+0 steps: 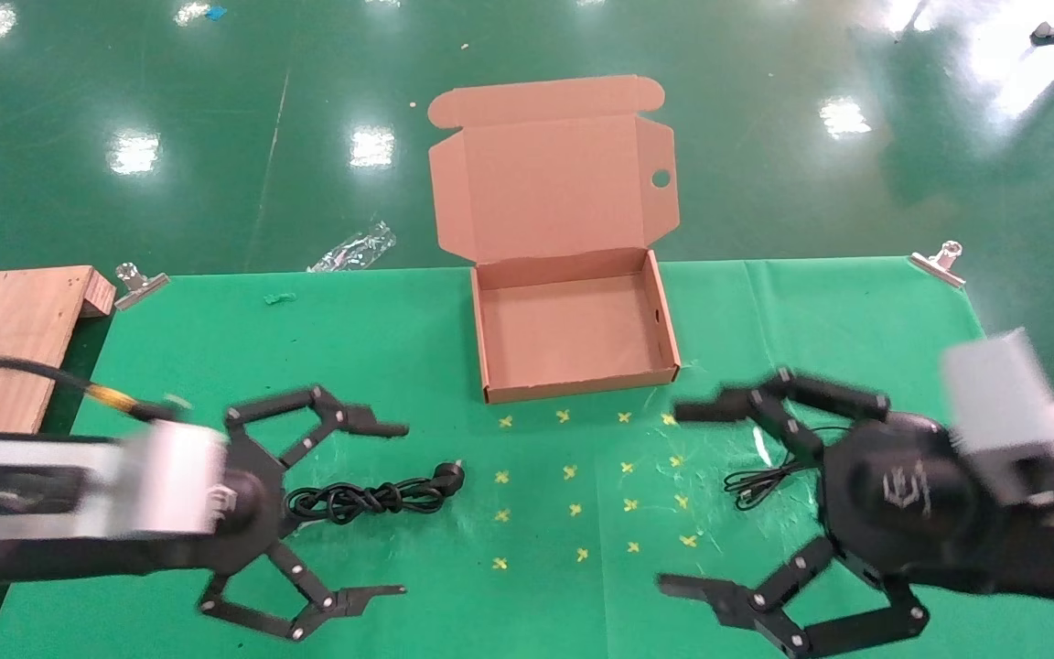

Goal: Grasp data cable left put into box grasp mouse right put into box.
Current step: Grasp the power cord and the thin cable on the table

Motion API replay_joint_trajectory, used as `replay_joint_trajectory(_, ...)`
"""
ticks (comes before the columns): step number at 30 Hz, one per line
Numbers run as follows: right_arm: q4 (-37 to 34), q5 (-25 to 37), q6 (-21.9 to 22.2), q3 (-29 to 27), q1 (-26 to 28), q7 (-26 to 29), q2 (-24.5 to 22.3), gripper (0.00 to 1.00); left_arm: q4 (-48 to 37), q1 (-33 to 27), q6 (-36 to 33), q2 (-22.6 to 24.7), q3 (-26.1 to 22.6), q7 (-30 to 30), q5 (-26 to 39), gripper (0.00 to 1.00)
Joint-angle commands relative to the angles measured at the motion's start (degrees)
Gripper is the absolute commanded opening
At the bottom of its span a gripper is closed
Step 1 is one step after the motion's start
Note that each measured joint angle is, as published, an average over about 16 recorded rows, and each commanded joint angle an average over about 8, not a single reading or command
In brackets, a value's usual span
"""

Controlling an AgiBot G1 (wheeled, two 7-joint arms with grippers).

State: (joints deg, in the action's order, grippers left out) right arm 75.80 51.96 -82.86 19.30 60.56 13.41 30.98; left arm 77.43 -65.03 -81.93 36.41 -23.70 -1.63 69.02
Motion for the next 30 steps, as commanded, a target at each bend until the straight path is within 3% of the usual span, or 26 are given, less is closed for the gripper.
replay_joint_trajectory(1, 0.92, 3.49, 1.02, 1.03, -0.22, 1.03, -1.37, 1.00, 0.19, -0.83, 0.90, 0.50, -1.74, 1.78, 5.65, 1.00)
replay_joint_trajectory(6, 1.38, 6.81, 2.90, 2.16, -0.75, 3.39, -2.32, 1.00, 0.02, -1.99, 4.17, 3.91, -6.16, -2.05, 17.40, 1.00)
replay_joint_trajectory(16, 1.66, 7.85, 3.18, 2.28, -1.14, 4.65, -4.06, 1.00, -1.59, -3.25, 10.86, 13.62, -13.64, -17.10, 39.25, 1.00)
replay_joint_trajectory(22, 1.71, 8.12, 3.48, 2.30, -1.94, 4.91, -4.90, 1.00, -3.07, -4.39, 12.93, 16.82, -15.27, -21.78, 46.37, 1.00)
replay_joint_trajectory(30, 1.90, 13.10, 3.54, 4.36, -1.66, 5.24, -4.60, 1.00, -3.54, -4.38, 13.10, 17.40, -16.03, -22.91, 48.82, 1.00)
